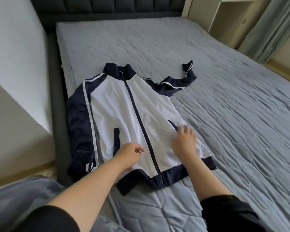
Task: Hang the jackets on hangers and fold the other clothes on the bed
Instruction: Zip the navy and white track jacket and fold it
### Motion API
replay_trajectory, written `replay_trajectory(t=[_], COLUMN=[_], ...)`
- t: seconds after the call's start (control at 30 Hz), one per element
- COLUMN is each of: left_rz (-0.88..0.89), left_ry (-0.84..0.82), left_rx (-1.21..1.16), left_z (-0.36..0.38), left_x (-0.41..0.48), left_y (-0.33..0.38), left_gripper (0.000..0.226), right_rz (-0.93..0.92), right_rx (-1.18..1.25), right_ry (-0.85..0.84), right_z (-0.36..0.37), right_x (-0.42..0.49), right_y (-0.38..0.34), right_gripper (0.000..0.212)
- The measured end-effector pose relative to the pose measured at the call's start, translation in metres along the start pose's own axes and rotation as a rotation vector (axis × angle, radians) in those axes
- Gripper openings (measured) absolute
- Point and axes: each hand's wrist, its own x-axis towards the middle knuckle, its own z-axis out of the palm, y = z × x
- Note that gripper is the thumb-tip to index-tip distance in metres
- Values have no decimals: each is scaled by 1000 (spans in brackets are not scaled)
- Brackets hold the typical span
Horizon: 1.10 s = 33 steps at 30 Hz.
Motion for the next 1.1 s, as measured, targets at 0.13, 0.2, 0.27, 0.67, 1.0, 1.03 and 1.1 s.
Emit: replay_trajectory(t=[0.13, 0.2, 0.27, 0.67, 1.0, 1.03, 1.1], left_rz=[-77, -182, -349, -513, -294, -406, -658], left_ry=[299, 353, 320, 148, 774, 891, 1072], left_rx=[91, 219, 345, 410, 175, -63, -674], left_z=[-40, -60, -75, -90, -141, -149, -159], left_x=[-3, -8, -18, -15, -25, -29, -36], left_y=[-38, -65, -92, -132, -216, -227, -246], left_gripper=[36, 37, 40, 62, 58, 48, 37], right_rz=[-375, -471, -443, -283, -107, -86, -57], right_rx=[91, 96, 32, -274, -234, -253, -306], right_ry=[-92, -208, -398, -651, -655, -658, -660], right_z=[19, 36, 57, 108, 105, 105, 105], right_x=[-3, -5, -5, 3, 19, 21, 27], right_y=[-81, -119, -148, -180, -210, -214, -221], right_gripper=[59, 62, 75, 106, 108, 108, 109])
